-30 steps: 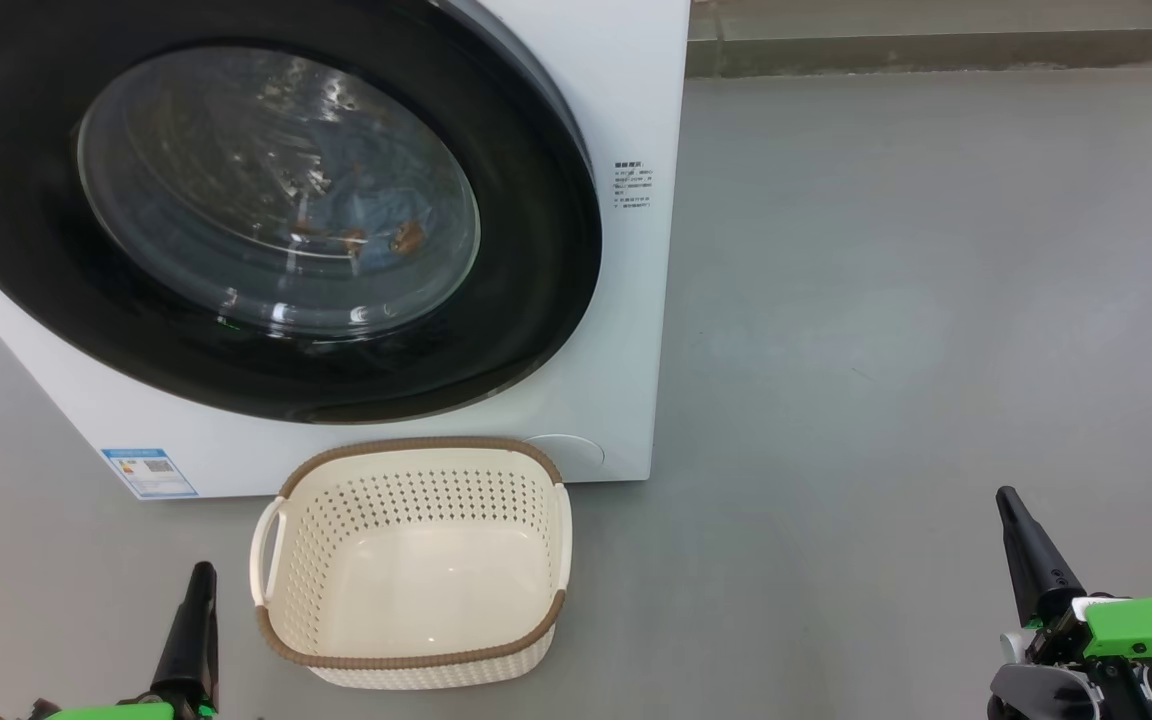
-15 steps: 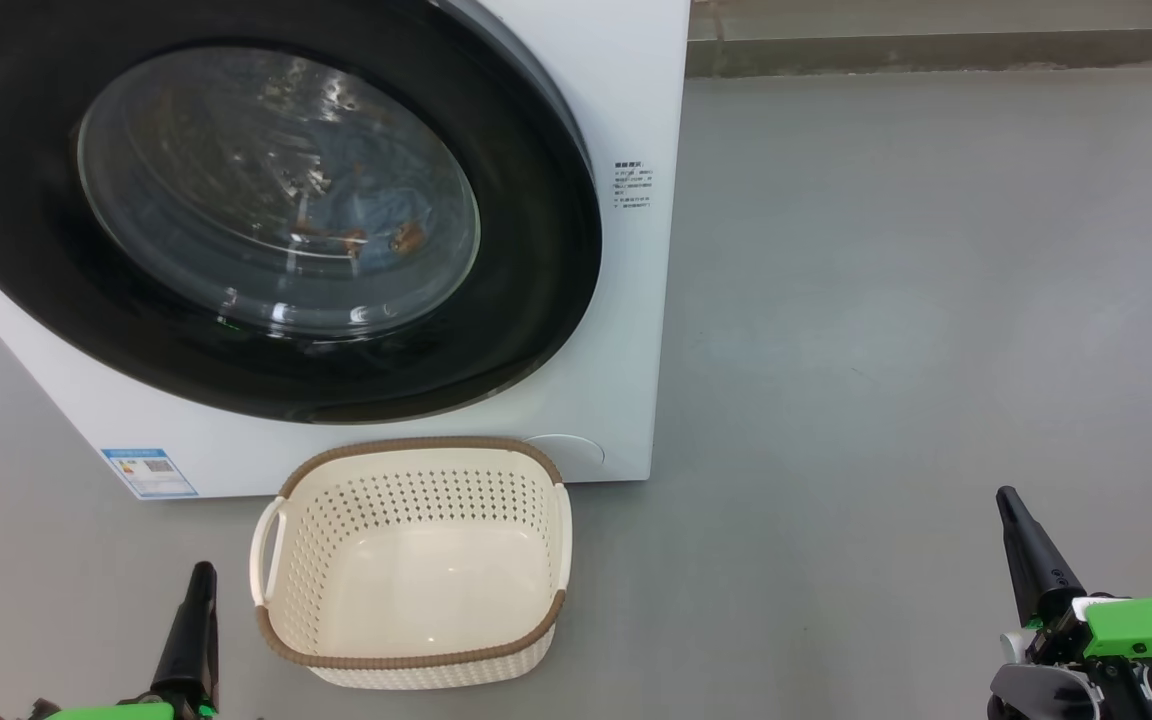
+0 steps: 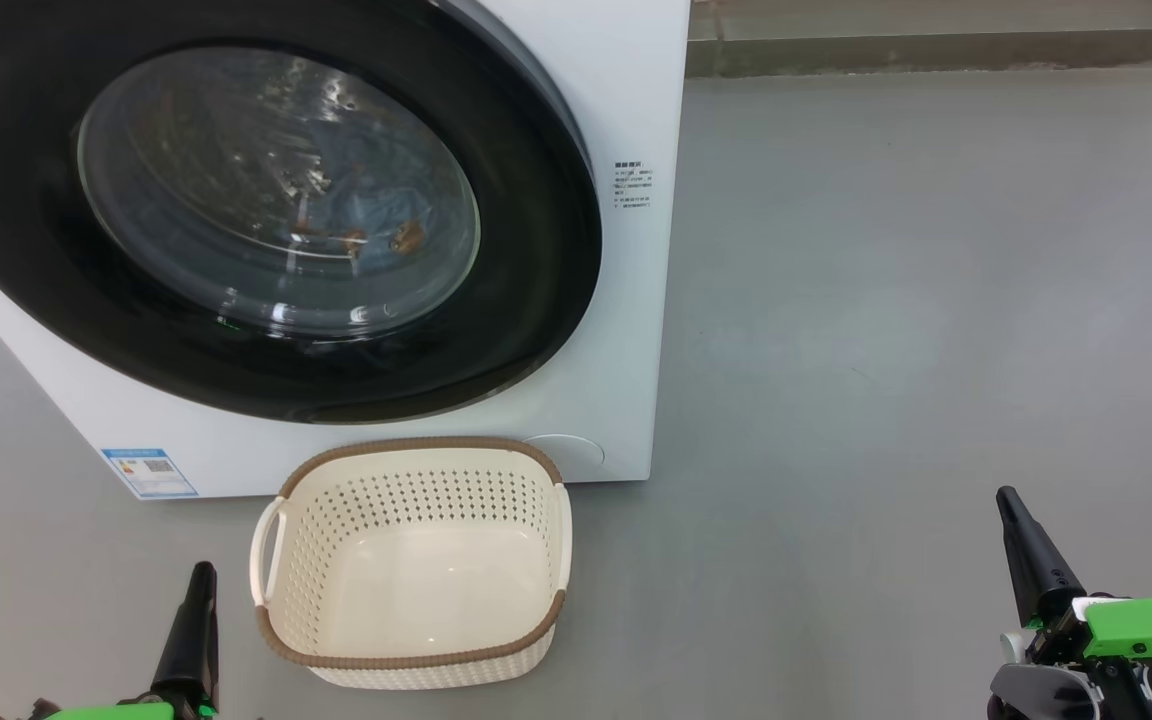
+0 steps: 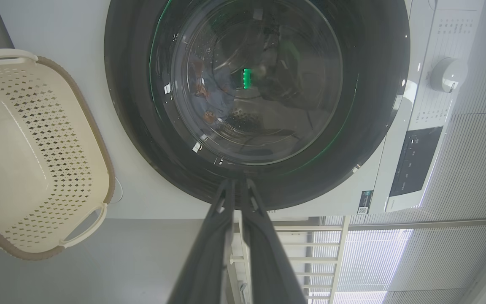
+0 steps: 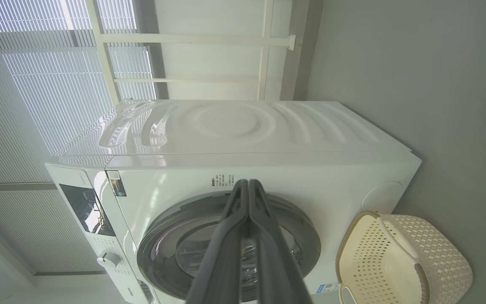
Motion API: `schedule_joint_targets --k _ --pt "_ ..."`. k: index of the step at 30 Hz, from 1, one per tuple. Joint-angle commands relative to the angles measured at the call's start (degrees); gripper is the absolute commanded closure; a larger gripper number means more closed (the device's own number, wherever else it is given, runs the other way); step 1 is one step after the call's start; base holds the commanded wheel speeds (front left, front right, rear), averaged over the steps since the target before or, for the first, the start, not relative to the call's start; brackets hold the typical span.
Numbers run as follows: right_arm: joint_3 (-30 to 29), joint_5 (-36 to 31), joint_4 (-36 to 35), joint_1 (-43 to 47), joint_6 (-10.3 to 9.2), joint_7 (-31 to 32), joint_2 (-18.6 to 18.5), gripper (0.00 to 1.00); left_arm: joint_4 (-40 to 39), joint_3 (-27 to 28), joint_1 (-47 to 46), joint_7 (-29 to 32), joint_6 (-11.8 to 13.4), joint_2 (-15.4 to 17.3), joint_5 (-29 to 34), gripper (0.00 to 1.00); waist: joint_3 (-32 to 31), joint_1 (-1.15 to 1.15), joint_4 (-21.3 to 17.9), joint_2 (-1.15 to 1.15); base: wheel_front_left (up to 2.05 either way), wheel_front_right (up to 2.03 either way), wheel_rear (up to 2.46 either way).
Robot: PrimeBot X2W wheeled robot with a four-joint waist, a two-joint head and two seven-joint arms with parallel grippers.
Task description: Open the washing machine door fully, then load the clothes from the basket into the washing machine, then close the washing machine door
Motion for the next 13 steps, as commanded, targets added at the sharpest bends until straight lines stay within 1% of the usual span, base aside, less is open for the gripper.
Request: schedule_joint_targets --k 1,13 --pt "1.09 -0.3 -1.39 -2.88 0.03 0.36 -0.56 1.0 -1.79 1.57 -2.45 0.36 0.02 0.52 -0.53 1.0 0.0 0.0 0.0 0.0 0.0 0.0 0.0" --pt "1.07 -0.32 -1.39 -2.88 0.03 0.38 -0.54 1.0 -1.79 1.57 -2.45 0.36 0.02 0.52 -0.53 1.0 0.0 0.0 0.0 0.0 0.0 0.0 0.0"
